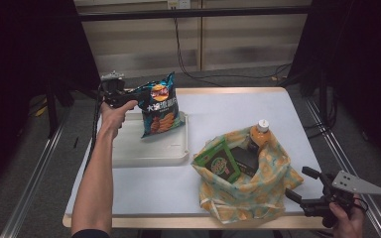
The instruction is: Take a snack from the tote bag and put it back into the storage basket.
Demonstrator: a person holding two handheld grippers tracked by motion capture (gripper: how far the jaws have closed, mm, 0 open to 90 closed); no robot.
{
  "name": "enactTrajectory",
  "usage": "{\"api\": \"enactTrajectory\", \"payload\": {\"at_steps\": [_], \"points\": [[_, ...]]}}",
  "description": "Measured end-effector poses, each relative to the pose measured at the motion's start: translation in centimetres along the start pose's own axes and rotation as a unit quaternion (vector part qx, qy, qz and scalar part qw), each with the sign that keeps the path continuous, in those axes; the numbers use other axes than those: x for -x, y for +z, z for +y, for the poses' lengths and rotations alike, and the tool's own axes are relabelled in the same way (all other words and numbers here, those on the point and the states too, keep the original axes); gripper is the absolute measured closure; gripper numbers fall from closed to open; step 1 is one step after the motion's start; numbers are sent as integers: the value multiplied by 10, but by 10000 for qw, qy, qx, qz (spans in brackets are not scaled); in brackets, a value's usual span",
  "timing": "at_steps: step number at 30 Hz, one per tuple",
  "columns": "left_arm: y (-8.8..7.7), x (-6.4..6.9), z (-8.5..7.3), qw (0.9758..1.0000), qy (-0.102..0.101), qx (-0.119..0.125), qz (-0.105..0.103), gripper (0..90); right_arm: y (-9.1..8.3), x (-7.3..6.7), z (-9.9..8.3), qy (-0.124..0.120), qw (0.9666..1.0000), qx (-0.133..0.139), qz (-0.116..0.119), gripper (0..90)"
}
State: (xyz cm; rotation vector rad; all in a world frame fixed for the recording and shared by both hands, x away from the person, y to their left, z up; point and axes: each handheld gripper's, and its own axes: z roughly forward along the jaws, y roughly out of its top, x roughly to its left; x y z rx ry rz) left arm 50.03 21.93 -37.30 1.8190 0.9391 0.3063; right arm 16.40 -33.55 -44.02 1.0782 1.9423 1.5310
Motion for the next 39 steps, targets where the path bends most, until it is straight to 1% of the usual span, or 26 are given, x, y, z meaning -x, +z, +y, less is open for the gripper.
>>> {"api": "enactTrajectory", "payload": {"at_steps": [2,4,5,6,7,8,10,12,13,15,19,22,23,24,25,27,29,30,32,33,34,35,36,37,38,39], "points": [[1,0,0,10000,16,-29,15,580,0,0,0,7,10000,2,2,16],[1,0,-1,10000,-24,-53,35,541,0,0,0,10,10000,-2,1,16],[1,0,-2,9999,-49,-56,113,517,-1,0,0,6,10000,-12,7,16],[2,0,-2,9999,-69,-65,116,471,-1,0,0,6,10000,-15,3,16],[2,0,-3,9999,-47,-99,126,452,-2,0,0,4,10000,-6,5,16],[2,0,-4,9997,-41,-151,180,442,-2,-1,0,11,10000,3,-4,16],[2,-1,-5,9997,-74,-156,194,401,-2,0,0,14,10000,-7,25,15],[2,-2,-6,9996,-110,-150,224,389,-2,0,-1,10,10000,0,3,15],[2,-2,-6,9995,-119,-140,263,335,-1,-1,-1,14,10000,-4,2,16],[0,-3,-5,9992,-78,-161,364,280,-1,-1,0,-7,10000,-22,26,15],[-8,-7,-2,9987,-164,16,476,223,-1,-1,-1,2,10000,-39,25,15],[-13,-8,0,9984,-163,89,537,212,-1,-1,-1,-1,10000,-29,24,16],[-20,-7,2,9981,-171,196,559,212,-1,-2,-1,2,10000,-26,26,15],[-20,-7,2,9981,-171,196,559,215,-1,-1,-1,-23,10000,-39,30,16],[-28,-5,4,9973,-170,319,635,226,-1,-2,-1,11,10000,-35,21,17],[-37,-4,6,9964,-209,463,675,230,-1,-2,-1,17,10000,-44,25,17],[-44,1,8,9959,-134,560,694,269,0,-3,0,-9,10000,-53,41,18],[-44,1,8,9959,-134,560,694,283,0,-3,0,-9,10000,-53,41,18],[-50,5,8,9968,-124,599,523,366,0,-4,0,-9,10000,-56,58,17],[-53,12,4,9969,-77,710,319,414,0,-3,0,-21,10000,-62,60,17],[-54,14,-1,9971,-65,742,167,504,0,-3,0,-35,10000,-67,55,17],[-52,16,-6,9978,-75,643,106,566,0,-3,0,-34,10000,-64,57,17],[-52,16,-6,9978,-75,643,106,623,0,-3,0,-28,10000,-63,63,17],[-49,21,-16,9989,80,456,63,703,0,-2,0,-21,10000,-64,56,17],[-48,22,-21,9992,72,383,-60,763,0,-3,0,9,10000,-55,54,17],[-47,23,-26,9994,119,283,-137,817,0,-2,0,-13,10000,-68,63,16]]}}
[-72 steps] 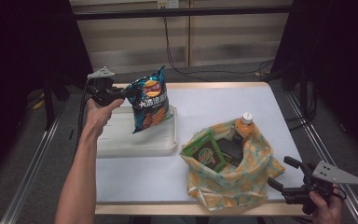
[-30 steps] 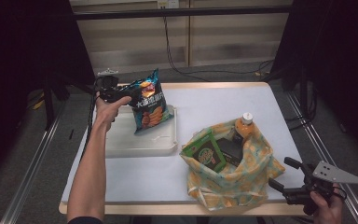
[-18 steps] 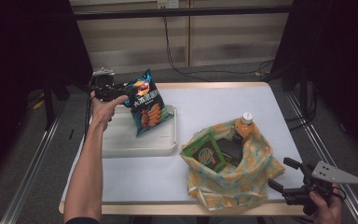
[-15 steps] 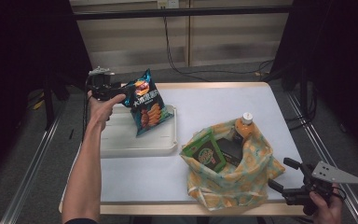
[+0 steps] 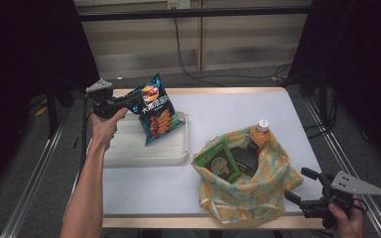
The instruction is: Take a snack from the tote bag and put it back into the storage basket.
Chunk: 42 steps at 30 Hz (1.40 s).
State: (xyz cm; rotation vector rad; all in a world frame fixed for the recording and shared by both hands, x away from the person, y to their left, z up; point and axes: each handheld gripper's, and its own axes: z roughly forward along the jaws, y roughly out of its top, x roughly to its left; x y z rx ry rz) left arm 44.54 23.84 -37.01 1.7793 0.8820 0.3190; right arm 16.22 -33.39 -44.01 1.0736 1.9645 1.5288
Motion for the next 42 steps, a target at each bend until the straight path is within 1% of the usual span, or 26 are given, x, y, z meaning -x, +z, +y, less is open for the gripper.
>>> {"api": "enactTrajectory", "payload": {"at_steps": [1,2,3,4,6,7,9,10,11,12,14,16,19,21,22,23,24,26,27,29,33,34,37,38,41,42], "points": [[0,0,0,10000,0,0,0,877,0,0,0,0,10000,0,0,16],[2,3,-11,9996,-21,-156,-214,900,0,0,0,-2,10000,5,-27,17],[2,3,-11,9996,-21,-156,-214,900,0,0,0,-6,10000,5,-25,16],[4,6,-22,9989,-24,-370,-279,900,0,0,0,-4,10000,1,-28,16],[6,8,-33,9980,7,-547,-324,900,1,0,0,0,10000,-4,-29,16],[6,8,-39,9973,-54,-601,-419,900,1,1,0,-21,10000,-18,-38,17],[7,8,-45,9968,-69,-675,-421,900,1,1,0,-20,10000,-19,-45,17],[8,9,-51,9957,-45,-800,-472,900,1,1,0,-7,10000,-15,-46,16],[12,12,-60,9930,64,-1078,-480,900,1,1,0,-3,10000,-16,-55,16],[14,13,-64,9916,75,-1184,-513,900,1,1,0,-3,10000,-25,-62,16],[17,13,-70,9895,89,-1317,-590,900,2,1,0,-15,10000,-35,-56,17],[21,13,-74,9890,-3,-1351,-596,900,2,0,0,-19,10000,-38,-43,16],[30,14,-78,9836,134,-1709,-568,900,4,0,0,-8,10000,-39,-34,17],[33,14,-80,9818,122,-1807,-568,900,3,0,0,-15,10000,-50,-46,16],[36,13,-81,9799,113,-1907,-567,900,3,0,0,-16,10000,-47,-41,16],[36,13,-81,9799,113,-1907,-567,900,3,0,0,-14,10000,-58,-35,16],[40,11,-82,9778,68,-2035,-485,900,3,0,0,0,10000,-60,-39,16],[44,8,-80,9763,40,-2118,-448,900,3,1,0,-17,10000,-54,-45,16],[45,7,-80,9763,5,-2123,-418,900,3,1,0,-21,10000,-46,-62,16],[48,3,-79,9739,-32,-2235,-391,900,2,1,0,-20,10000,-56,-62,16],[48,-9,-81,9734,-242,-2273,-164,900,1,1,-1,27,10000,-38,-72,16],[50,-11,-82,9733,-262,-2274,-180,900,1,2,-1,36,10000,-41,-71,15],[53,-9,-79,9727,-218,-2307,-105,900,1,2,-1,23,10000,-54,-81,16],[56,-5,-75,9721,-105,-2341,-70,900,1,2,-1,27,10000,-55,-76,15],[63,-7,-68,9716,-152,-2362,-6,900,2,2,-1,4,10000,-58,-76,16],[66,-8,-67,9703,-106,-2418,42,900,2,2,-1,-6,10000,-69,-72,16]]}}
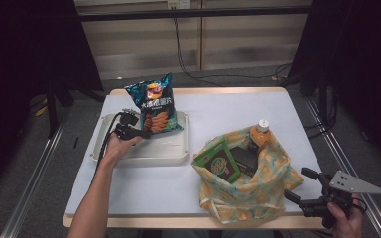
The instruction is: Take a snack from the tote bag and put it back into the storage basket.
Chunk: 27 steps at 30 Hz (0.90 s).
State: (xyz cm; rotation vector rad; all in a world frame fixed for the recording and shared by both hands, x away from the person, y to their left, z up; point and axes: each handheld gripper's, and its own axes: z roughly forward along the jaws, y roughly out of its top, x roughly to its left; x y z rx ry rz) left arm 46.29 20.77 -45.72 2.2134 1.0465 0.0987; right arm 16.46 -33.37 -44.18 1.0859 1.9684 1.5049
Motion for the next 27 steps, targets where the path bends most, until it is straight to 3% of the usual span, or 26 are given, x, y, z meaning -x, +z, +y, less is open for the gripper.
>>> {"api": "enactTrajectory", "payload": {"at_steps": [5,11,19,21,23,25,27], "points": [[7,2,7,9999,-7,15,-102,900,-1,1,0,10,10000,2,9,16],[11,5,9,9999,-13,89,-79,900,-2,1,0,38,10000,10,-7,16],[-6,15,7,9986,128,453,-254,900,-1,-1,0,9,10000,-1,21,16],[-14,20,5,9975,208,606,-296,900,-1,-1,0,4,10000,2,23,16],[-17,22,4,9971,210,668,-313,887,-1,-1,0,-10,10000,-5,21,16],[-23,28,-1,9953,181,886,-344,866,-1,-1,0,-9,10000,-16,37,16],[-25,30,-2,9949,212,920,-346,863,-1,-1,0,-14,10000,-17,28,16]]}}
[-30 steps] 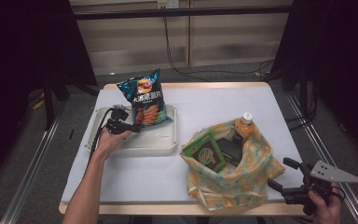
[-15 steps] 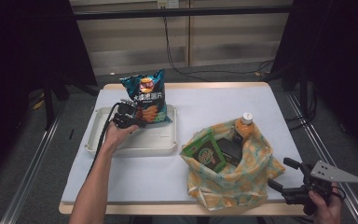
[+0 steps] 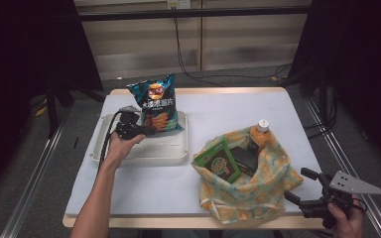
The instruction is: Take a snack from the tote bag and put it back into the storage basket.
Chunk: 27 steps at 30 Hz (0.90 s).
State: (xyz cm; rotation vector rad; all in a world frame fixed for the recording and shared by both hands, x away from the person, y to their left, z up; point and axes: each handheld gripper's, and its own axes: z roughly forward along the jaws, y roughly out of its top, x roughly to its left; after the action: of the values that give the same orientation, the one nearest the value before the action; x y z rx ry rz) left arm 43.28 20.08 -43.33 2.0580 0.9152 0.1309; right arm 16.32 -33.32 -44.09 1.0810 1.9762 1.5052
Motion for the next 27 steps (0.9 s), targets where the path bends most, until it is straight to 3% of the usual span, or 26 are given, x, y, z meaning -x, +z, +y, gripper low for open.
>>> {"api": "enactTrajectory", "payload": {"at_steps": [3,13,15,18,20,24,27], "points": [[-7,12,-5,9998,38,173,-119,820,0,0,0,24,10000,13,1,16],[-29,43,-12,9987,231,440,-105,603,1,0,1,1,10000,31,18,16],[-33,49,-15,9982,176,560,-134,573,1,-1,2,1,10000,29,0,16],[-38,55,-20,9973,144,691,-190,572,1,-1,2,-15,10000,28,-7,17],[-42,66,-24,9966,211,748,-253,556,1,-1,2,-24,10000,15,-15,17],[-47,79,-25,9957,334,851,-125,551,2,-2,2,-20,10000,17,-5,17],[-48,87,-26,9953,401,857,-195,551,2,-1,2,1,10000,15,2,17]]}}
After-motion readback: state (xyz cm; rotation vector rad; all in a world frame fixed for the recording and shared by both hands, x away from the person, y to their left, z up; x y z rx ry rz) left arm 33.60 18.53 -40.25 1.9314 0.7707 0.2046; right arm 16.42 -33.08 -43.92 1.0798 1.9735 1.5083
